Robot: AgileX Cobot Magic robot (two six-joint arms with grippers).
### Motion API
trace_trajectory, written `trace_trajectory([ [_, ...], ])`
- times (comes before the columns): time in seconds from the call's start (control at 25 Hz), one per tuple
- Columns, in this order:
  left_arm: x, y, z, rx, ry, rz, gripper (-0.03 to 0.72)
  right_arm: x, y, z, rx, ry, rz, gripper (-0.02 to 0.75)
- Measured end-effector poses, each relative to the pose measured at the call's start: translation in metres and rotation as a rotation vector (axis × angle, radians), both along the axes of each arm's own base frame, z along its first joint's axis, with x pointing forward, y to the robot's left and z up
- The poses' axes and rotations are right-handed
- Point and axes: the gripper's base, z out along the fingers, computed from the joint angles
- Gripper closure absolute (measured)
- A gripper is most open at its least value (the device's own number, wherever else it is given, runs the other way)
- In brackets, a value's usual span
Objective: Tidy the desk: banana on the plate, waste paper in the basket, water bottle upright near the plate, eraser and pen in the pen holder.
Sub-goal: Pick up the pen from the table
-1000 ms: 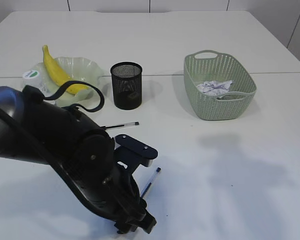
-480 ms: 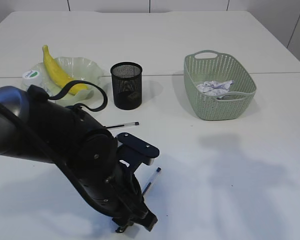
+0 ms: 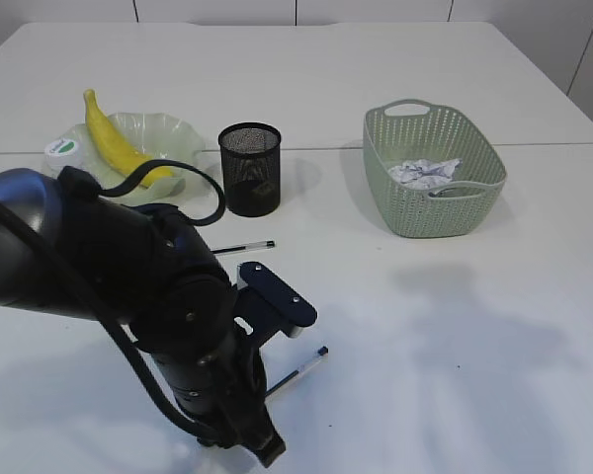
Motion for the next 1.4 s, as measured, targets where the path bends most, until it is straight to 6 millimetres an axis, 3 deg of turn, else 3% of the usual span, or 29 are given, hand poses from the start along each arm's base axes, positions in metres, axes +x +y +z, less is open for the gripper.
trace_trajectory([
  [0.2,0.004,0.010,0.001,0.137,-0.059,-0.135,0.627,0.000,0.000,0.000,0.000,-0.002,0.000,0.363],
  [0.44,0.003,0.013,0.005,0.146,-0.069,-0.146,0.630,0.000,0.000,0.000,0.000,-0.002,0.000,0.363],
  [0.72,0.000,0.017,0.060,0.042,-0.182,-0.150,0.632,0.000,0.000,0.000,0.000,-0.004,0.000,0.363],
  [0.96,-0.008,0.032,0.106,0.034,-0.268,-0.164,0.633,0.000,0.000,0.000,0.000,-0.004,0.000,0.363],
  [1.4,-0.018,0.052,0.131,0.108,-0.290,-0.153,0.648,0.003,0.000,0.001,0.003,-0.030,-0.001,0.363],
])
